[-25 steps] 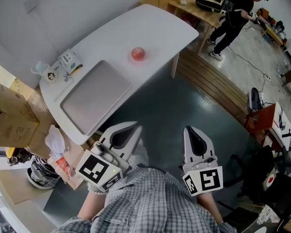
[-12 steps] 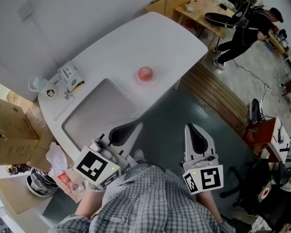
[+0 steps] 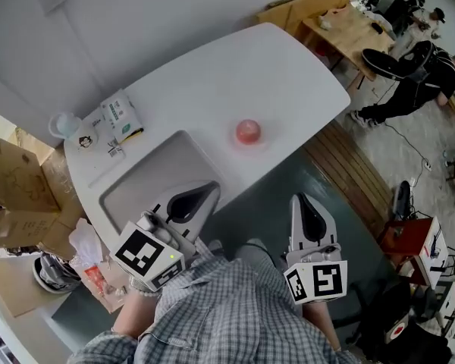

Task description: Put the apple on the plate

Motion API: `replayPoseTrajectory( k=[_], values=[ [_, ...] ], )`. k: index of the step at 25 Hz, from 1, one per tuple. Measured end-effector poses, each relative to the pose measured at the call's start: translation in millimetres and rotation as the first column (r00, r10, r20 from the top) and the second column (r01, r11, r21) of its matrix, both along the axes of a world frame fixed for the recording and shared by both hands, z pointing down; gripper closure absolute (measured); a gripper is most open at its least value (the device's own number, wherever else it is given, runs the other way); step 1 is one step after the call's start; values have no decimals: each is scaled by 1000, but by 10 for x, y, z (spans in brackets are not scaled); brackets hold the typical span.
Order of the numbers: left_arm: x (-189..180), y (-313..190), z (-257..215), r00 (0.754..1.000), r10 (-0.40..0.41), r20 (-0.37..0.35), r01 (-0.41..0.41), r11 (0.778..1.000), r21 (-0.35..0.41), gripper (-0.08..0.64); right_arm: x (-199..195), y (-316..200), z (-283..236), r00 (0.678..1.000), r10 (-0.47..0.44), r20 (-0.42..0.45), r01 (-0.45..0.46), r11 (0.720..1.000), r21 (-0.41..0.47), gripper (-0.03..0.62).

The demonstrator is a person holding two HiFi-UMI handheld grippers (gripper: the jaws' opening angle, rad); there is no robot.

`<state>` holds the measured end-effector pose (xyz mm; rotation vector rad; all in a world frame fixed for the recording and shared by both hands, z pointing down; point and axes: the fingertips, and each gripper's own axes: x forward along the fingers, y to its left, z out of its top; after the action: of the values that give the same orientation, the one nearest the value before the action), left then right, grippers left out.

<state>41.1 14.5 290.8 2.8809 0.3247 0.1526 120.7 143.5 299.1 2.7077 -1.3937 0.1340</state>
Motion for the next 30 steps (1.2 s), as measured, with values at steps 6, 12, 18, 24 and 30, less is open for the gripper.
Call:
replayPoseTrajectory(
  k=[6, 12, 18, 24, 30],
  values=[
    [223, -212, 23, 996, -90, -2, 90, 996, -14, 552, 338, -284, 48, 994, -109, 11, 110, 993, -43, 568],
    [485, -526, 148, 960, -277, 40, 280, 953, -119, 552, 851, -632, 97, 968, -250, 19, 251, 965, -81, 569],
    [808, -680, 291, 894, -434, 112, 447, 882, -150, 552, 1397, -889, 272, 930, -357, 85, 367, 919, -148, 569],
    [1127, -708, 591, 828, -509, 236, 550, 819, -163, 552, 1868, -1075, 562, 887, -426, 177, 456, 869, -194, 568],
    [1259, -780, 955, 730, -581, 360, 663, 730, -168, 552, 2145, -1241, 991, 823, -482, 301, 557, 789, -259, 568]
  ],
)
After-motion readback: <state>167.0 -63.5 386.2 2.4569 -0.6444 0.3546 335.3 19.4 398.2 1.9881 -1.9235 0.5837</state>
